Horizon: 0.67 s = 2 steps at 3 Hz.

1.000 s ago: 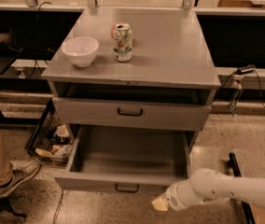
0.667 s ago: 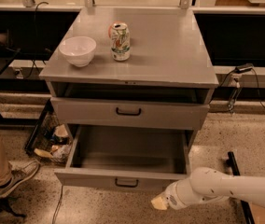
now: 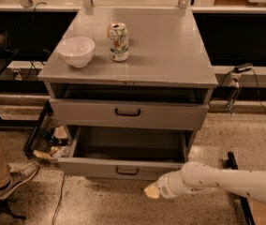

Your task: Close middle drawer

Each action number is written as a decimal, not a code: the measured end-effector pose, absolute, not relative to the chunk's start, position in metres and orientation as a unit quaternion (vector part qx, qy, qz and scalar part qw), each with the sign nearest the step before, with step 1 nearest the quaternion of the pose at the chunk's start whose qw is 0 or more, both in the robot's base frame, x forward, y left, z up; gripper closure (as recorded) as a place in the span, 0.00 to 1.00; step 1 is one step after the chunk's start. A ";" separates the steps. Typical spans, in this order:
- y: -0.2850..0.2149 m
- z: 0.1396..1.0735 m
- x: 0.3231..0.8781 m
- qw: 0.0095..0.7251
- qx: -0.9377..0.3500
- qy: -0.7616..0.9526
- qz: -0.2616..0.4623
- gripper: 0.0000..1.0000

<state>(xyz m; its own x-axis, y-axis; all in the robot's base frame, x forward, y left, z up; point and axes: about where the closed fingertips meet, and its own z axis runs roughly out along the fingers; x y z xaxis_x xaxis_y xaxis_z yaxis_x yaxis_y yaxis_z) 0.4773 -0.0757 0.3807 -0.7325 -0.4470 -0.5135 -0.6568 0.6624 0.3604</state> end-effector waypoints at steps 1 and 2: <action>-0.068 0.371 0.517 0.220 -0.312 0.883 0.271 1.00; -0.074 0.373 0.546 0.242 -0.299 0.884 0.267 1.00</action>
Offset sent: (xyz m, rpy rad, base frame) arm 0.0307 0.0063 -0.0074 0.0166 -0.0387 -0.0024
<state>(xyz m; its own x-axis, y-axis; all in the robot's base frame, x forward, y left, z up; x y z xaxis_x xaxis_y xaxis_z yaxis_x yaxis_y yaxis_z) 0.5459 -0.0742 0.3726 -0.7041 -0.3989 -0.5875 -0.6574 0.6789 0.3270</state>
